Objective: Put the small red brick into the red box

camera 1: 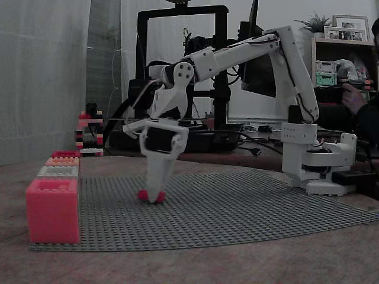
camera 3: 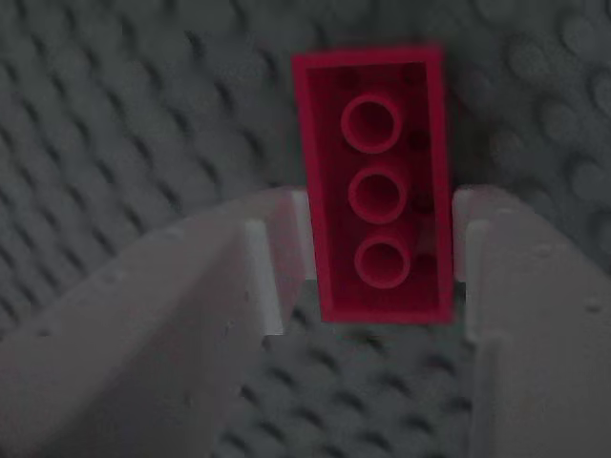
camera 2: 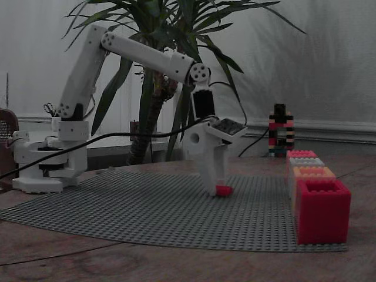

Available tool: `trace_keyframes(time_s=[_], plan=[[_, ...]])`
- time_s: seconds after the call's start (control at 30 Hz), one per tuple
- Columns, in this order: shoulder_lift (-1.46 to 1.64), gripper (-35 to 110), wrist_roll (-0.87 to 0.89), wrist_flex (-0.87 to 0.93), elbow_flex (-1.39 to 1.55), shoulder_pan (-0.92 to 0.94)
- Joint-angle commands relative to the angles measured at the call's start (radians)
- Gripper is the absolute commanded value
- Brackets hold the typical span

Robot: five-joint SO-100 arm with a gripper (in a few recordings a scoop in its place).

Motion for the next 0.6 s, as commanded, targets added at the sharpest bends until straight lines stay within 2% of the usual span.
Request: trace_keyframes(time_s=[0.0, 0.27, 0.43, 0.57], plan=[[0.035, 0, 0.163, -0.072, -0.1, -0.012], [0.106, 0, 0.641, -0.293, -0.216, 0.14], [0.094, 0, 0.822, -0.298, -0.344, 0.285], [0.046, 0, 0.899, -0.331, -0.42, 0.377]])
